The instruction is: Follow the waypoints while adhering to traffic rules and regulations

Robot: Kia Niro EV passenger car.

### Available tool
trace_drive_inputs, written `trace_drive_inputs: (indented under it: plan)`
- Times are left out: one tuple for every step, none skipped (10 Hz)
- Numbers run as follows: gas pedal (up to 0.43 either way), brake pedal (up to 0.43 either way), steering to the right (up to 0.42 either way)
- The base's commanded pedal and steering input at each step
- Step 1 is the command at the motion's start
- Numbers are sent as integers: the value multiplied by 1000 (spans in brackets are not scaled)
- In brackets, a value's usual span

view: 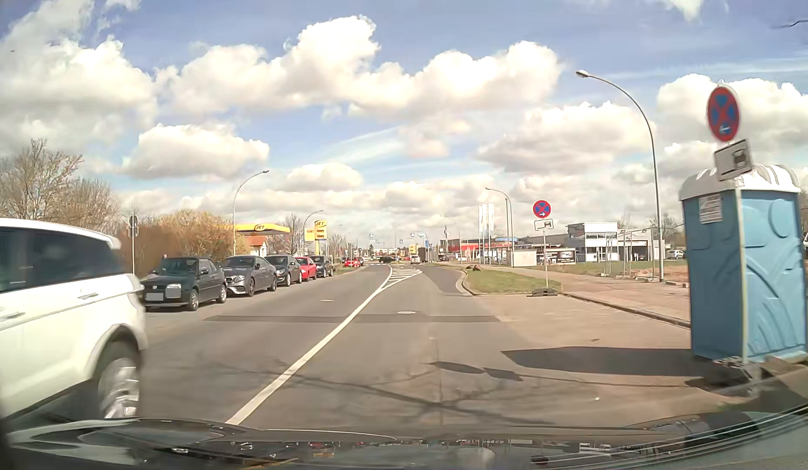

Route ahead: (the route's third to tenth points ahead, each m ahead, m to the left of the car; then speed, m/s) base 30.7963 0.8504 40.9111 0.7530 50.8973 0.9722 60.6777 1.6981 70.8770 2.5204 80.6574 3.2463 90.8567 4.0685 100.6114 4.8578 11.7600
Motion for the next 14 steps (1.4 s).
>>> trace_drive_inputs:
  plan:
    - [0, 0, -12]
    - [0, 0, -10]
    - [0, 0, -7]
    - [0, 0, -6]
    - [0, 0, -2]
    - [0, 0, 1]
    - [0, 0, 4]
    - [0, 0, 7]
    - [0, 0, 9]
    - [0, 0, 11]
    - [0, 0, 13]
    - [0, 0, 13]
    - [0, 0, 13]
    - [0, 0, 14]
